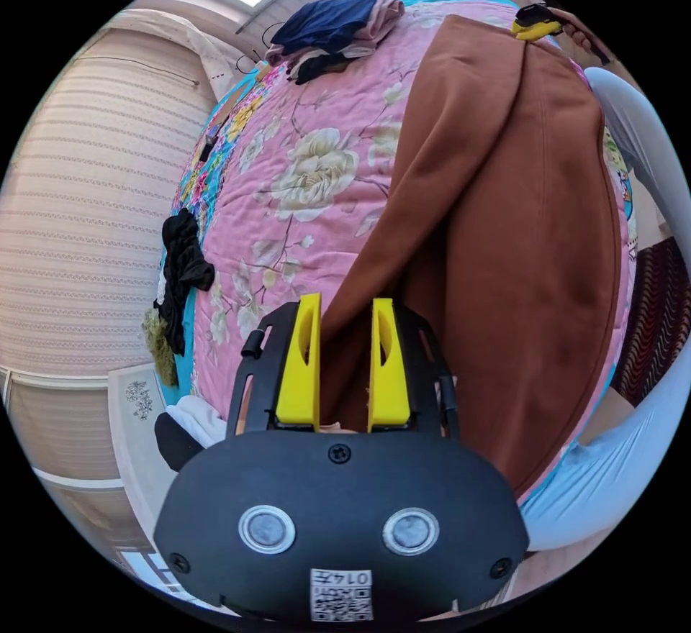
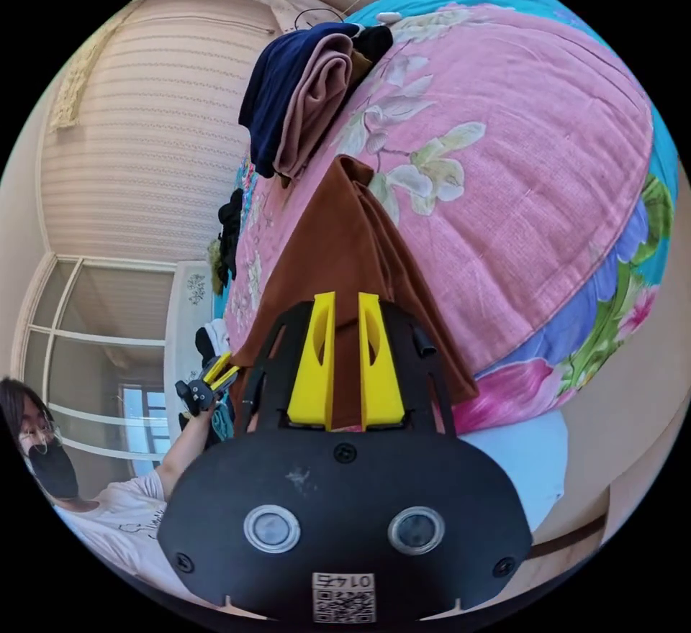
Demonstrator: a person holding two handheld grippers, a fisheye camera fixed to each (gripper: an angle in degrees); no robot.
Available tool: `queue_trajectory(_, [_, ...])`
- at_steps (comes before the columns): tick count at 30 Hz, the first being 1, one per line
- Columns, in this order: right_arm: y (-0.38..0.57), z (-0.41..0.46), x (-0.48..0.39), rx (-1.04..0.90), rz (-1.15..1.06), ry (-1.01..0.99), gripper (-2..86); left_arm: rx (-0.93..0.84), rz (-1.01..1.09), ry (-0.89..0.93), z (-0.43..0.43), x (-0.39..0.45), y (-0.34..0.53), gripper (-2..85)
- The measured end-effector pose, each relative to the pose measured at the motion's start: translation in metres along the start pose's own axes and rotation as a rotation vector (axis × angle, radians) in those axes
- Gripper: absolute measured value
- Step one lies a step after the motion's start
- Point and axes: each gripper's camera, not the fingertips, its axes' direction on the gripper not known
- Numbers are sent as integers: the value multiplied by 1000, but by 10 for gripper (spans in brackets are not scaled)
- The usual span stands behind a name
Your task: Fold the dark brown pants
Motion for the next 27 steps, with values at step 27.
queue_trajectory(27, [-85, -15, -80, 38, -211, -115, 23, 86, -141, 126, 12, -63, -4, 2])
